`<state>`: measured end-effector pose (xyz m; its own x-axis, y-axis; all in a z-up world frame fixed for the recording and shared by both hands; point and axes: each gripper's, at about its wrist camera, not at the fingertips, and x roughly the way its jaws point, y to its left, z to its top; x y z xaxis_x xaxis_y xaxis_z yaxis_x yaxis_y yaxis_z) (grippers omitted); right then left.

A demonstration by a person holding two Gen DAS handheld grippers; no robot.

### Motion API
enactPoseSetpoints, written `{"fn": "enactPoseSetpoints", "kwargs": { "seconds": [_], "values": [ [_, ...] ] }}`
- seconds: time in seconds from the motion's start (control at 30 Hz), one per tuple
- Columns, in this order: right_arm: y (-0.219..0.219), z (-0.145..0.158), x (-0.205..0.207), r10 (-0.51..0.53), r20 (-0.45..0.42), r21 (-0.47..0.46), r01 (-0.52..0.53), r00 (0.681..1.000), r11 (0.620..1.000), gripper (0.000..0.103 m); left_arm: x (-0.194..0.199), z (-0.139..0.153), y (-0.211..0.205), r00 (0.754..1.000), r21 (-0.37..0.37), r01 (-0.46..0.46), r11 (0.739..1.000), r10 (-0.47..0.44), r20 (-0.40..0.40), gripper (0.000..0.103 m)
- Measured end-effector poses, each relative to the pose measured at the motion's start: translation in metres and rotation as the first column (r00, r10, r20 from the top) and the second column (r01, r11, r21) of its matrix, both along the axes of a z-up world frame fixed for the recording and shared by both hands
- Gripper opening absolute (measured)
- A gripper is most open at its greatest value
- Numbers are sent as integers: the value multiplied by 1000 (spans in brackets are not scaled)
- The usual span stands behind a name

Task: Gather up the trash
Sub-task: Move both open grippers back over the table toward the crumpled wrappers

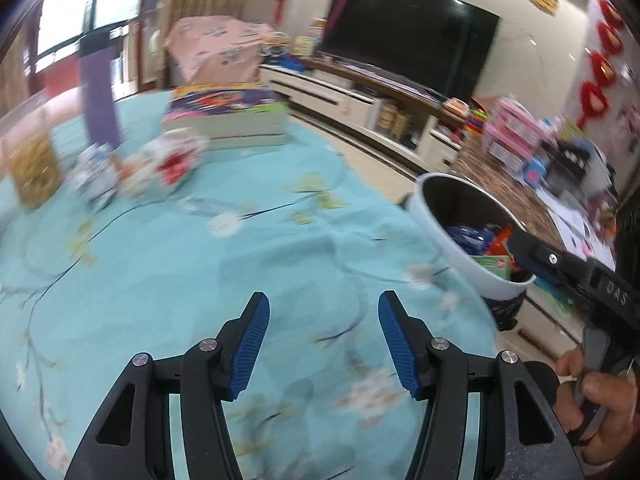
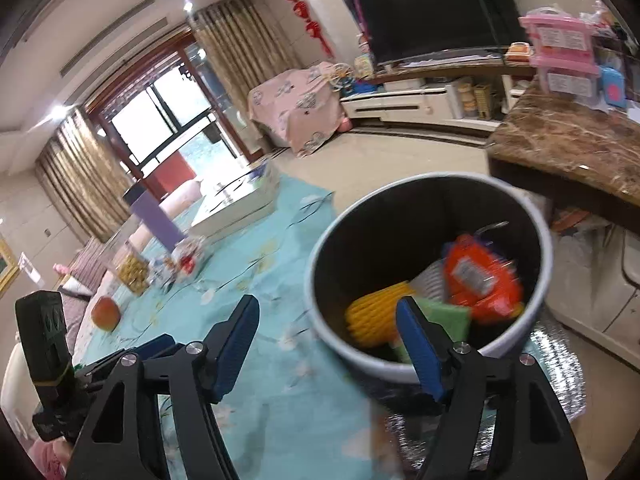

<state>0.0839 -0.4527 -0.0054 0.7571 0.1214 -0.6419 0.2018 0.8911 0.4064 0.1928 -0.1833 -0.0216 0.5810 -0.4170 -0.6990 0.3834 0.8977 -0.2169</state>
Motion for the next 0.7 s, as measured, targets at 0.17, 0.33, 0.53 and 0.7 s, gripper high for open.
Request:
{"fn": "enactPoseSetpoints", "kwargs": {
  "seconds": [0.17, 0.33, 0.53, 0.7],
  "values": [
    [35, -4, 8, 52, 12, 8, -52, 999, 999, 92, -11, -1, 39, 996, -9, -86, 996, 86, -10, 59],
    [70, -13, 21, 118, -13, 4, -118, 993, 993, 95, -22, -3, 68, 986, 1, -164, 986, 164, -12, 72],
    [98, -26, 32, 176, -47, -5, -176, 983, 984, 95, -27, -8, 96, 968, 4, -248, 969, 248, -31, 72],
    [114, -34, 43, 205, -69, 2, -206, 976, 979, 96, -26, -7, 112, 953, 2, -299, 954, 299, -41, 72]
  ]
}}
